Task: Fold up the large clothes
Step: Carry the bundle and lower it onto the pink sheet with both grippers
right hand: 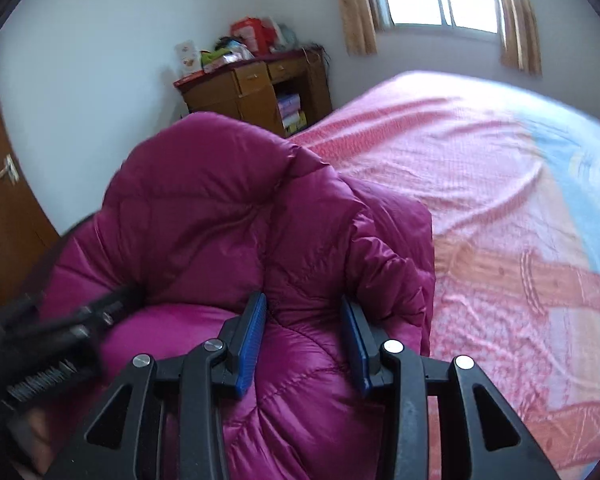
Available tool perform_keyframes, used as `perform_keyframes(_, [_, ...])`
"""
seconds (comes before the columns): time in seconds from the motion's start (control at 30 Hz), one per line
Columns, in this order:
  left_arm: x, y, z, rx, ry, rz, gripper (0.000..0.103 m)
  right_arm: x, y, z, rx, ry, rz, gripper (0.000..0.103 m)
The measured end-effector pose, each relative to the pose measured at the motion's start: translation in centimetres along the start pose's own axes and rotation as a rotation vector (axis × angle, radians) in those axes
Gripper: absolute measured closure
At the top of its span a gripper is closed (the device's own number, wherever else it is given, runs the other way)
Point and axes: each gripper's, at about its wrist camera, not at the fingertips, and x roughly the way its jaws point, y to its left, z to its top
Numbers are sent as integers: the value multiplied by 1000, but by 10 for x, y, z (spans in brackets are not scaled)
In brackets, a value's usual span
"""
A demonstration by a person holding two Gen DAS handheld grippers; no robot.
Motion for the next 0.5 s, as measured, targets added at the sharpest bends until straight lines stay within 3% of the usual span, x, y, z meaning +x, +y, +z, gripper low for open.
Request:
perform_keyframes(0.17, [2, -8, 0, 20, -4, 50, 26, 8, -1, 4, -6, 14, 4, 61])
perform_keyframes(0.37, [1, -10, -1, 30, 0, 55, 24, 3, 4, 2, -35, 29, -5, 60])
perform_keyframes(0.5, [-6, -10, 12, 42, 44, 33, 26, 0, 7, -2, -46, 30, -10, 60])
